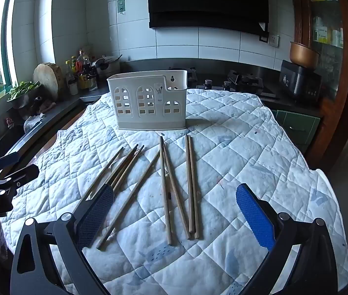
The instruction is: Organize utensils
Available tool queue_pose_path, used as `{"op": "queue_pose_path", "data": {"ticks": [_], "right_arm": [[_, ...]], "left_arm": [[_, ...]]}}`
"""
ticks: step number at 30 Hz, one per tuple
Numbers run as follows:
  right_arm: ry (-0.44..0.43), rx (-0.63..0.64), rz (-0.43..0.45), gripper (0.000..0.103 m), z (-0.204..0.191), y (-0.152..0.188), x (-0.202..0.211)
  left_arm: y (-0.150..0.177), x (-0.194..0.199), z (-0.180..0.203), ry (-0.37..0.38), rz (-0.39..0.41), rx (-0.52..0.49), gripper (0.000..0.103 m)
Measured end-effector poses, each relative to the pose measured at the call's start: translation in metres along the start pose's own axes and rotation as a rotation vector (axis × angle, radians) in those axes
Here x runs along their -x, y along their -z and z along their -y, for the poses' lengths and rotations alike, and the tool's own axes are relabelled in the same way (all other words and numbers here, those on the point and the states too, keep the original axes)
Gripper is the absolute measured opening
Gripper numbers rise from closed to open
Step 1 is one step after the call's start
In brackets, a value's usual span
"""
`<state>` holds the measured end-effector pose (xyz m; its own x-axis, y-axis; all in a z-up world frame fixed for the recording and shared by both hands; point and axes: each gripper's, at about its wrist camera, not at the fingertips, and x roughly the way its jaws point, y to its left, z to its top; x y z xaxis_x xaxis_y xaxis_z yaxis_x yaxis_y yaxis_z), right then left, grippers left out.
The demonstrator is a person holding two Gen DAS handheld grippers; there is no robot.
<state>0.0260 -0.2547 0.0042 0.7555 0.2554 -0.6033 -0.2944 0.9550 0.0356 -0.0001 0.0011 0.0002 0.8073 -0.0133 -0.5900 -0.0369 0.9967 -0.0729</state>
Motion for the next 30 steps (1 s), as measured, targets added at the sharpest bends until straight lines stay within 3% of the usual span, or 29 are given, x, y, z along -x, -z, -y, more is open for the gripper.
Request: {"op": "queue_pose_path", "data": {"ticks": [30], "right_arm": [[0.002, 0.003, 0.001, 0.097, 0.0002, 0.0017, 0.0024]], "left_arm": [[0.0037, 0.0018, -0.0024, -0.047, 0.006, -0.016, 0.097]]}}
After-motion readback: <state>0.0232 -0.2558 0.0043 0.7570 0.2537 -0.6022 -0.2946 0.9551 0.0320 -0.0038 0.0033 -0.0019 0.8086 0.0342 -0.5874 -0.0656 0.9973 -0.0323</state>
